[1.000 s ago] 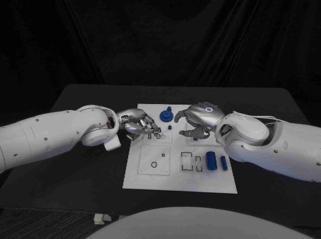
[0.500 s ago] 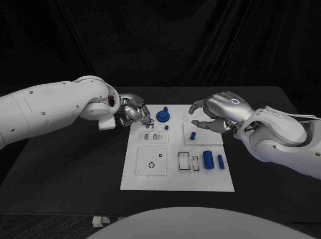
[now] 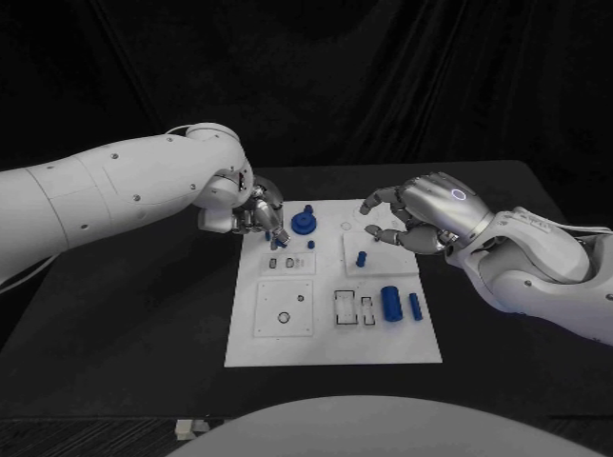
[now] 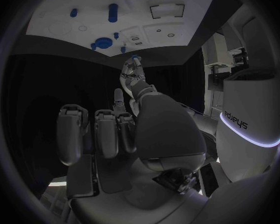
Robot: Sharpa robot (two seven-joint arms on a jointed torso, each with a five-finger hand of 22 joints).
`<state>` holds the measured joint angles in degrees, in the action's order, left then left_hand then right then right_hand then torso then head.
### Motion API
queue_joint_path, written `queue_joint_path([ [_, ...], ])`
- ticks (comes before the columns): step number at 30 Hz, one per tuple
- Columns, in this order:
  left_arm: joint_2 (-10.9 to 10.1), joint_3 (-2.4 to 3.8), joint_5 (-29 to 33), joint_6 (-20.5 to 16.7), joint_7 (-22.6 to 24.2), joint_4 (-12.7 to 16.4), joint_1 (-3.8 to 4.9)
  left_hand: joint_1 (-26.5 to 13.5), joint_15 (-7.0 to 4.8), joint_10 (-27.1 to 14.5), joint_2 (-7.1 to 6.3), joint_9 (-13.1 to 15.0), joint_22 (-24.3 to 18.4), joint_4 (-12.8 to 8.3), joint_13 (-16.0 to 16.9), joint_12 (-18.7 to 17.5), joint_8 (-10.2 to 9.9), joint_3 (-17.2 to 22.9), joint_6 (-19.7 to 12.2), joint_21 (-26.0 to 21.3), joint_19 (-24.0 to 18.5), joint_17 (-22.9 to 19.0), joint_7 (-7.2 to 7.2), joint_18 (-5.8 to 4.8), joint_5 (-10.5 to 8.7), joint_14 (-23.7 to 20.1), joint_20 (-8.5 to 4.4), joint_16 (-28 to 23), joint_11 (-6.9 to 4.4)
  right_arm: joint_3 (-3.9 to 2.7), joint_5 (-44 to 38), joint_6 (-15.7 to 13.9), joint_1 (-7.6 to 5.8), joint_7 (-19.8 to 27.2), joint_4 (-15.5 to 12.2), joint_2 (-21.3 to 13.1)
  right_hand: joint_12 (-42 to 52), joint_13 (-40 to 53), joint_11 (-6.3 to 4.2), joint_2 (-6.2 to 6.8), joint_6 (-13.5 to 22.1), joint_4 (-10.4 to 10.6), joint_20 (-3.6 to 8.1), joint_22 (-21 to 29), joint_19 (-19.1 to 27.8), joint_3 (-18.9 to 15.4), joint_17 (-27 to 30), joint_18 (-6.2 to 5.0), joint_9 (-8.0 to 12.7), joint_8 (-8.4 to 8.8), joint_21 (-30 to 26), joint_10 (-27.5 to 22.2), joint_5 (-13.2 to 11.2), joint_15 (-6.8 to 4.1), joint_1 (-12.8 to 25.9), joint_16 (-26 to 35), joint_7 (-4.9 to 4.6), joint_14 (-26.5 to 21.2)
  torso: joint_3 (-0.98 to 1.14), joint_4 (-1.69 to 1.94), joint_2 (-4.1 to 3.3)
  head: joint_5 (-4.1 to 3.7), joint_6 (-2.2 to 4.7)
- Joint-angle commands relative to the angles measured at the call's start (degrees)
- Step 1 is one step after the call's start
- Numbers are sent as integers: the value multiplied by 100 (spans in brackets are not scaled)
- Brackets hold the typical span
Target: Assemble the parts on the task board
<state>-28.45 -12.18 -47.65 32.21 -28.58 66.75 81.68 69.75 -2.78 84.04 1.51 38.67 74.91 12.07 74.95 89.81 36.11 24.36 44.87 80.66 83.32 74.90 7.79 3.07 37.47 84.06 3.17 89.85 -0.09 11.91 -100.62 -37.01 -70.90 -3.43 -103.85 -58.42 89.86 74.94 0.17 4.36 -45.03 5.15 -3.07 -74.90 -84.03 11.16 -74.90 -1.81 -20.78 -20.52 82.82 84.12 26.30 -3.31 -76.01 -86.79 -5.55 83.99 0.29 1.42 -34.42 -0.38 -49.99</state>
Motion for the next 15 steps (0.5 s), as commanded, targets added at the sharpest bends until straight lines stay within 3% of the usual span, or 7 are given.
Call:
queue_joint_path([
  [1,135,6,-106,54,-535,-117,-11,-80,-47,596,8,-10,1170,-898,1505,19,-104,848,465,33,58,1510,-404,-55,-29,594,1,15,-36,-2,73,-347,50,200,-22,-52,14,1506,-36,-1,-5,4,54,-1278,-274,21,-690,4,4,17,24,588,-32,-57,-52,-24,20,446,25,-4,0,15,-1],
  [5,260,6,-109,-91,-671,-210,-58,-152,-50,596,26,-20,1164,-959,1505,19,-240,903,507,13,54,1510,-399,-51,-58,594,-5,15,-36,-2,94,-316,77,187,-28,-109,14,1506,-15,3,80,22,52,-1278,-273,26,-688,4,22,69,22,588,-30,-46,-63,-23,-8,446,17,-11,-10,44,-1],
  [6,287,6,-109,-129,-692,-233,-83,-207,-48,596,39,-38,1161,-1005,1505,19,-357,936,553,2,52,1510,-394,-50,-100,594,-5,15,-32,-2,97,-282,84,179,-30,-123,14,1506,-12,-4,77,31,51,-1276,-270,27,-688,3,22,69,16,588,-31,-43,-59,-23,-12,445,18,-16,-14,66,-1],
  [8,326,5,-109,-205,-722,-263,-133,-267,-49,596,47,-71,1160,-1072,1505,19,-517,968,641,-7,54,1510,-394,-49,-170,594,-6,15,-33,-2,101,-229,95,167,-29,-133,14,1506,-11,-5,77,32,51,-1274,-267,28,-676,1,22,69,10,588,-31,-43,-59,-19,-13,443,-2,-9,-11,82,-1],
  [15,423,5,-110,-316,-816,-320,-309,-357,-51,596,62,-120,1159,-1163,1505,19,-764,1010,768,-18,60,1510,-392,-49,-218,594,-8,15,-33,-2,117,-75,138,138,-2,-117,14,1506,-7,-12,81,37,49,-1271,-264,32,-673,0,24,73,4,588,-30,-40,-61,-18,-17,443,10,7,12,57,-1],
])
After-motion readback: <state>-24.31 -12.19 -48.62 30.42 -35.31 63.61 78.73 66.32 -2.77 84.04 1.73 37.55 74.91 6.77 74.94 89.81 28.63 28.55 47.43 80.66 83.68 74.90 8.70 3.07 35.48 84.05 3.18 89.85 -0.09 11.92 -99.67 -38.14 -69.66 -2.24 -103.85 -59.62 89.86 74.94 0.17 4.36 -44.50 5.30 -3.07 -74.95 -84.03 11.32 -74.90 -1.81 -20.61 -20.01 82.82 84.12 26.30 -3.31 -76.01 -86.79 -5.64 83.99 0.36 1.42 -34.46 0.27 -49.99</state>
